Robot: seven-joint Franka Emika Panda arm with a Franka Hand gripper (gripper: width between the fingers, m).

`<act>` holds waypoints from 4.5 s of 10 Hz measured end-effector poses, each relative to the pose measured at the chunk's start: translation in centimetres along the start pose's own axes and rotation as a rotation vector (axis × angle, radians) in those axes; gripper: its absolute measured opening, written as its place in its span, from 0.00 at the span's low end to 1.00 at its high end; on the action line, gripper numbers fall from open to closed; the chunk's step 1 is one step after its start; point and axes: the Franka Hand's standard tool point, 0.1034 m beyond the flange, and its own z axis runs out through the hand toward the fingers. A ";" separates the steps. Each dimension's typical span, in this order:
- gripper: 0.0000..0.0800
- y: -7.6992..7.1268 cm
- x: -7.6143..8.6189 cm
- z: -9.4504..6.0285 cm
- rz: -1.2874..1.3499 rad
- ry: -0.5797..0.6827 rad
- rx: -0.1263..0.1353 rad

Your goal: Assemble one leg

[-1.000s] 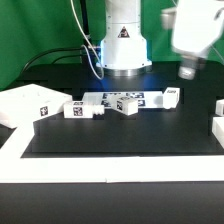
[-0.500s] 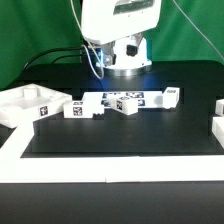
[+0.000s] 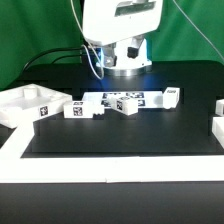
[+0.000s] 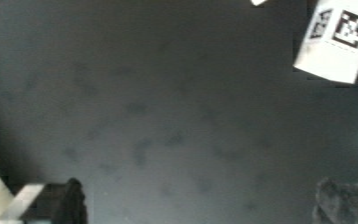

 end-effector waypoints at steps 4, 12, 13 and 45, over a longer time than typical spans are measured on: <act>0.81 -1.5 -11.0 4.9 0.133 0.043 0.089; 0.81 -4.1 -17.2 8.7 0.153 0.074 0.074; 0.81 -5.0 -19.0 10.0 0.173 0.077 0.080; 0.07 -4.7 -4.2 3.4 -0.203 0.079 -0.168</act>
Offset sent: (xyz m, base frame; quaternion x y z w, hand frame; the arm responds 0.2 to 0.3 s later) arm -0.0370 -0.0501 -0.0243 0.0602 0.0193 0.0222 0.9978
